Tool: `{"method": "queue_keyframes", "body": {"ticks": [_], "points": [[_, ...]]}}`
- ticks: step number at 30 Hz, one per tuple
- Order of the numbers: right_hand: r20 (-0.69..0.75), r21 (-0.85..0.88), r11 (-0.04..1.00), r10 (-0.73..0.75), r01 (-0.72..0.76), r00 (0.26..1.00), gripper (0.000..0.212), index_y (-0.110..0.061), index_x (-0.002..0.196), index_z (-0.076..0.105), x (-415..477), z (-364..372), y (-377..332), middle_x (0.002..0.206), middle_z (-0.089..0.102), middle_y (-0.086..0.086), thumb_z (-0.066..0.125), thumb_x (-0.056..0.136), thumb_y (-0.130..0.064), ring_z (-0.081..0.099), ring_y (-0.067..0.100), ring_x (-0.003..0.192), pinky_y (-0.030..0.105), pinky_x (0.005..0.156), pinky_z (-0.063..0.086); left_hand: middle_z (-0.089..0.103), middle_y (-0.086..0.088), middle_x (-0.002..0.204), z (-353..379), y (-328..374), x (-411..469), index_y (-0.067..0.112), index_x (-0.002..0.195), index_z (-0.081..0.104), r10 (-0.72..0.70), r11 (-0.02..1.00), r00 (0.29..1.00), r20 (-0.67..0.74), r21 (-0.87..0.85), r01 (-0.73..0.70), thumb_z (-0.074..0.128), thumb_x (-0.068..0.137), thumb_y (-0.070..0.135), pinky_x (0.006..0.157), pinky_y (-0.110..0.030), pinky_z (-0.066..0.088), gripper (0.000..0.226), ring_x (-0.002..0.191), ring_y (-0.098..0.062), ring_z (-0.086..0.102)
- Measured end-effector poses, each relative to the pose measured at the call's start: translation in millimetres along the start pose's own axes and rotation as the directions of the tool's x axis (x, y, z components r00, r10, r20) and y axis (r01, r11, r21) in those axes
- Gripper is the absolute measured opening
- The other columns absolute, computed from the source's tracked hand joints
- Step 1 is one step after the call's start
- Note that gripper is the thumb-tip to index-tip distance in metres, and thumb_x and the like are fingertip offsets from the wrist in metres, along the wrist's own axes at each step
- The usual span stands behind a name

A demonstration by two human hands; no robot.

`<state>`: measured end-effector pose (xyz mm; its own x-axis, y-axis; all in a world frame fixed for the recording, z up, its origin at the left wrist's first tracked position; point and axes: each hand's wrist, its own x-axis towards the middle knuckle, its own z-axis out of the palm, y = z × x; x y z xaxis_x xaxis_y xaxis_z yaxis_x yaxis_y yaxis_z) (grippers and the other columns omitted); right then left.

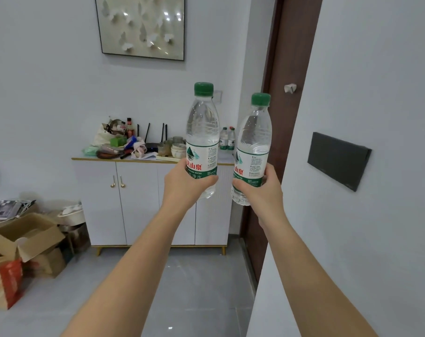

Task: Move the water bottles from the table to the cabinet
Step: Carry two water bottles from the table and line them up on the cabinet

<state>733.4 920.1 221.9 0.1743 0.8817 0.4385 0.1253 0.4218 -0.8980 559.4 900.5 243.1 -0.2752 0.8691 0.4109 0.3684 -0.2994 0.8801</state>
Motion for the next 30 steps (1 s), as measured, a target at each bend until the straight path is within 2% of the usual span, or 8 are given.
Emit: {"method": "queue_keyframes", "body": {"ticks": [5, 8, 10, 16, 19, 25, 30], "points": [[-0.01, 0.001, 1.0, 0.017, -0.017, 1.0, 0.059, -0.047, 0.108, 0.051, 43, 21, 29, 0.104, 0.064, -0.023, 0.087, 0.069, -0.021, 0.062, -0.002, 0.099, 0.02, 0.079, 0.054, 0.062, 0.021, 0.092, 13, -26, 47, 0.029, 0.112, 0.059, -0.005, 1.0, 1.0, 0.004, 0.018, 0.005, 0.084, 0.067, 0.031, 0.061, -0.008, 0.04, 0.051, 0.083, 0.011, 0.055], [-0.012, -0.003, 1.0, 0.023, -0.023, 1.0, 0.062, -0.041, 0.116, 0.051, 73, 32, 47, 0.107, 0.064, -0.02, 0.087, 0.069, -0.021, 0.063, 0.002, 0.102, 0.025, 0.083, 0.055, 0.063, 0.023, 0.091, 26, -42, 75, 0.031, 0.11, 0.06, -0.011, 1.0, 1.0, 0.003, 0.017, 0.011, 0.084, 0.067, 0.031, 0.055, -0.005, 0.04, 0.05, 0.082, 0.013, 0.056], [-0.01, -0.006, 1.0, 0.025, -0.025, 1.0, 0.063, -0.04, 0.117, 0.051, 98, 39, 61, 0.108, 0.064, -0.02, 0.087, 0.069, -0.021, 0.063, 0.002, 0.103, 0.027, 0.084, 0.055, 0.064, 0.022, 0.093, 38, -55, 96, 0.032, 0.108, 0.06, -0.018, 1.0, 1.0, -0.002, 0.009, 0.018, 0.085, 0.066, 0.031, 0.057, -0.005, 0.041, 0.05, 0.083, 0.012, 0.057], [-0.019, 0.001, 1.0, 0.012, -0.012, 1.0, 0.063, -0.043, 0.114, 0.051, 185, 61, 108, 0.103, 0.065, -0.021, 0.086, 0.067, -0.019, 0.063, -0.003, 0.098, 0.019, 0.077, 0.052, 0.065, 0.02, 0.092, 80, -95, 176, 0.03, 0.105, 0.06, -0.034, 0.999, 0.999, -0.027, 0.001, 0.034, 0.085, 0.064, 0.03, 0.062, -0.011, 0.042, 0.048, 0.085, 0.007, 0.059], [-0.015, -0.014, 1.0, 0.013, -0.013, 1.0, 0.064, -0.041, 0.115, 0.052, 232, 71, 131, 0.105, 0.066, -0.019, 0.086, 0.066, -0.019, 0.063, -0.001, 0.099, 0.023, 0.08, 0.054, 0.068, 0.016, 0.096, 102, -108, 220, 0.026, 0.108, 0.061, -0.048, 0.999, 0.998, -0.049, -0.002, 0.048, 0.085, 0.065, 0.031, 0.057, -0.008, 0.043, 0.05, 0.085, 0.007, 0.06], [-0.001, -0.025, 0.999, 0.045, -0.045, 0.999, 0.064, -0.042, 0.114, 0.052, 311, 93, 171, 0.099, 0.063, -0.026, 0.087, 0.065, -0.019, 0.062, -0.002, 0.096, 0.031, 0.088, 0.055, 0.064, 0.024, 0.088, 131, -133, 294, 0.036, 0.101, 0.058, -0.041, 0.999, 0.996, -0.079, 0.002, 0.041, 0.085, 0.063, 0.031, 0.053, -0.003, 0.043, 0.047, 0.078, 0.016, 0.058], [-0.003, -0.04, 0.998, 0.057, -0.057, 0.998, 0.066, -0.036, 0.119, 0.053, 356, 111, 203, 0.103, 0.063, -0.022, 0.087, 0.066, -0.018, 0.063, 0.004, 0.102, 0.033, 0.09, 0.055, 0.063, 0.022, 0.091, 151, -161, 345, 0.032, 0.105, 0.057, -0.047, 0.999, 0.996, -0.073, 0.002, 0.047, 0.085, 0.064, 0.029, 0.051, -0.004, 0.042, 0.049, 0.083, 0.009, 0.058]]}}
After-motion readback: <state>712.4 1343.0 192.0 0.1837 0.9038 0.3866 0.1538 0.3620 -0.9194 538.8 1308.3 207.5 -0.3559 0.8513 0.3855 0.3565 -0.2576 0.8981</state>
